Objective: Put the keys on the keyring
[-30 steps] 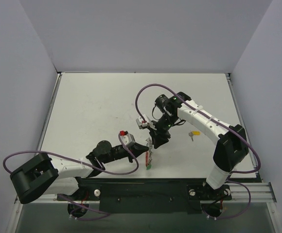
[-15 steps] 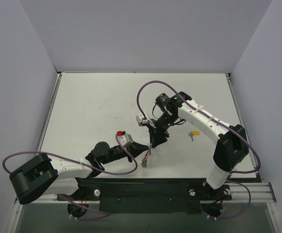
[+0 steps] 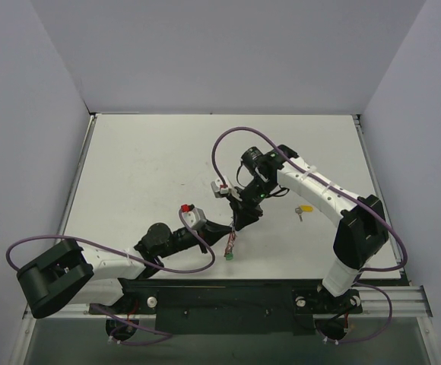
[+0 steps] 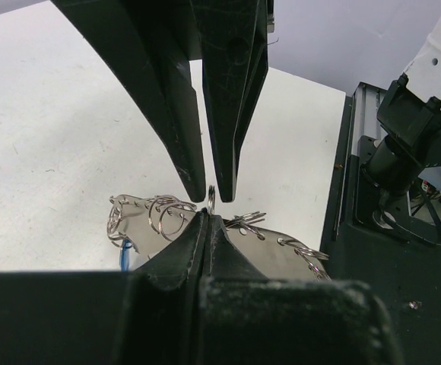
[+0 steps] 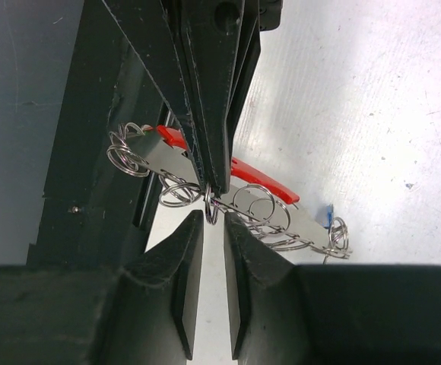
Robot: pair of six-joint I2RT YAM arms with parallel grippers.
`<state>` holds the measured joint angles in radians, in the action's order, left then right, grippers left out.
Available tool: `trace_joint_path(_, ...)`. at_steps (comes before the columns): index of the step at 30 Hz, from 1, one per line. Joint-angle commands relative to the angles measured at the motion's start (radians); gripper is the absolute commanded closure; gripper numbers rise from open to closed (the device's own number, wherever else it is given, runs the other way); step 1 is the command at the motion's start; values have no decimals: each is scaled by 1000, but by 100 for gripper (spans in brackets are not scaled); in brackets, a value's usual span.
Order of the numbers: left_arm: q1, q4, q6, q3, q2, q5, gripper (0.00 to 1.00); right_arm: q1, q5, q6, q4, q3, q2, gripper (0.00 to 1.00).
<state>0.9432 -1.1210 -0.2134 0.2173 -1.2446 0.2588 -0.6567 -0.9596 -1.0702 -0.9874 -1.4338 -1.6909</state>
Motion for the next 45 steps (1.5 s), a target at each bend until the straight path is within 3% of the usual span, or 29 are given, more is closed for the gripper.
trace_joint_path(1,9,-109,-18,-9,17,-24,100,-17,-47,3,-25,1,0,90)
trace_joint_path(3,12,-109,-18,-12,23,-32,100,-23,-42,4,-30,-5,-4,100)
trace_joint_path(15,12,78,39,2,106,-18,100,-50,79,6,-105,-69,-23,100)
trace_joint_path(17,12,92,40,5,109,-20,96,-55,87,15,-103,-74,-21,100)
trace_joint_path(20,12,95,39,13,105,-6,81,-60,101,24,-103,-80,-23,100)
trace_joint_path(24,12,110,32,31,96,5,74,-60,110,38,-102,-85,-24,100)
trace_joint_path(35,12,179,55,86,80,7,69,-72,153,70,-99,-97,-36,100)
trace_joint_path(45,23,331,155,145,71,-4,73,-86,168,76,-103,-103,-46,100)
